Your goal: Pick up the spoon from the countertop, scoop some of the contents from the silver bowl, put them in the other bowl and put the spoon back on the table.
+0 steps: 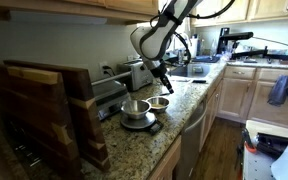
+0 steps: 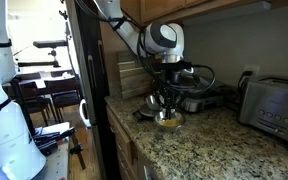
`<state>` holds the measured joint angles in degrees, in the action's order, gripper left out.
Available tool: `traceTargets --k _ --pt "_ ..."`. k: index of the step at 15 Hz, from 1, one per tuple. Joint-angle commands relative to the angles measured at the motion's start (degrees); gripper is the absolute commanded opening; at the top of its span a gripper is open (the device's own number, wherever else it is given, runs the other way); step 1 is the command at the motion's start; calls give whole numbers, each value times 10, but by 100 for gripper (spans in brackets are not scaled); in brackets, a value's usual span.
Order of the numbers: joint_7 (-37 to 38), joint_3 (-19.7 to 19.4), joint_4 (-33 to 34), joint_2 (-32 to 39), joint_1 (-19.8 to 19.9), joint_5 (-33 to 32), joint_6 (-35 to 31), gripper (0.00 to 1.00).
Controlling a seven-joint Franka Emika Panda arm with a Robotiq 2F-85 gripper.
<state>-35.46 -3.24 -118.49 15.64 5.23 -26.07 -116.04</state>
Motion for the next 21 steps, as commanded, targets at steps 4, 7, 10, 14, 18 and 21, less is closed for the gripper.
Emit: traceTargets --k 4,7,10,14,18,21 --pt "-36 13 3 11 -29 -110 36 3" --pt "-52 23 -2 21 -37 -148 30 3" --pt "-35 30 -6 32 -55 -217 29 3" --pt "-2 34 -7 48 -74 -327 31 3" --pt "13 41 -16 59 -78 -392 31 3" --pt "26 42 -21 66 -79 -435 33 3"
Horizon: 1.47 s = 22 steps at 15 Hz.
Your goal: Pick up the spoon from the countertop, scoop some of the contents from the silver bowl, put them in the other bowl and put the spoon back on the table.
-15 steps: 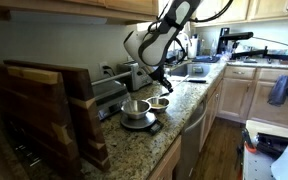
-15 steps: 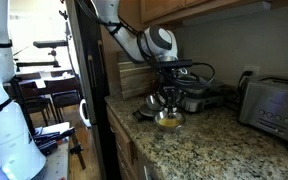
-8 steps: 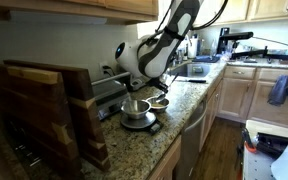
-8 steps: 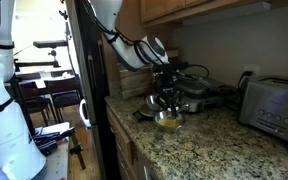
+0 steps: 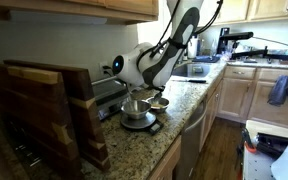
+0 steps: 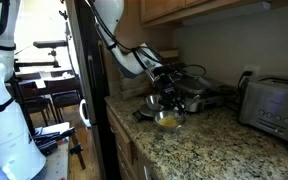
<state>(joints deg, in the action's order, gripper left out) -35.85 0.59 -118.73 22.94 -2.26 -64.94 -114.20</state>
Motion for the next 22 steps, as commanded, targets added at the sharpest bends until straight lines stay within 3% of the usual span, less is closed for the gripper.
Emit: traceTargets --k 1,5,22 --pt "34 4 -20 -3 -3 -60 15 3" --pt "45 7 -27 3 -1 -87 17 3" --pt "74 35 -65 6 2 -93 -7 3"
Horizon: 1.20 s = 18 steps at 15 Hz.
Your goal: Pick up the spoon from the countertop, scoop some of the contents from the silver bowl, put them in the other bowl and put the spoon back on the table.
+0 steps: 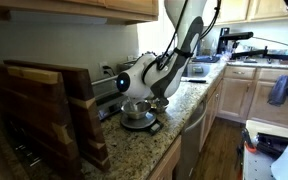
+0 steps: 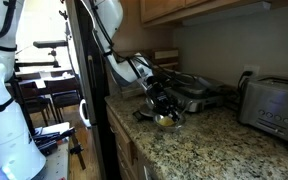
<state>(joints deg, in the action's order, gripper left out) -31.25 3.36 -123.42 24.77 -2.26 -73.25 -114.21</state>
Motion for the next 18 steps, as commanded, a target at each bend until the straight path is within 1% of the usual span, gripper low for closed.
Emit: traceTargets --k 1,4,10,14,18 --pt "31 8 -18 -12 3 -8 -9 3" --pt "40 10 -19 -14 3 -9 -10 3" --pt "42 5 -23 -30 -3 -30 14 3" --pt "48 2 -21 -22 -5 -58 27 2" --pt "51 -4 -18 -11 -2 -88 54 3"
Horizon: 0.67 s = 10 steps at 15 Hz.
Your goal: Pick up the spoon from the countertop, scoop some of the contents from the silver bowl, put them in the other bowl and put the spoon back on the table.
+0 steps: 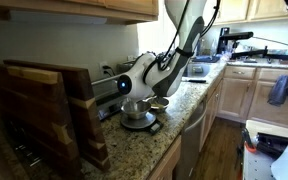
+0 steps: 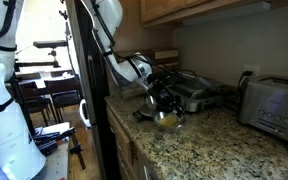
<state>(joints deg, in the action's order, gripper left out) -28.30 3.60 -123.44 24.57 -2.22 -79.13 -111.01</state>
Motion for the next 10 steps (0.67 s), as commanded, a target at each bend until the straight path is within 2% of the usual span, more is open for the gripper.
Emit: traceTargets --k 1,10 --pt "23 -6 -16 -5 0 -29 22 3" --pt "27 3 -10 18 1 -13 15 3"
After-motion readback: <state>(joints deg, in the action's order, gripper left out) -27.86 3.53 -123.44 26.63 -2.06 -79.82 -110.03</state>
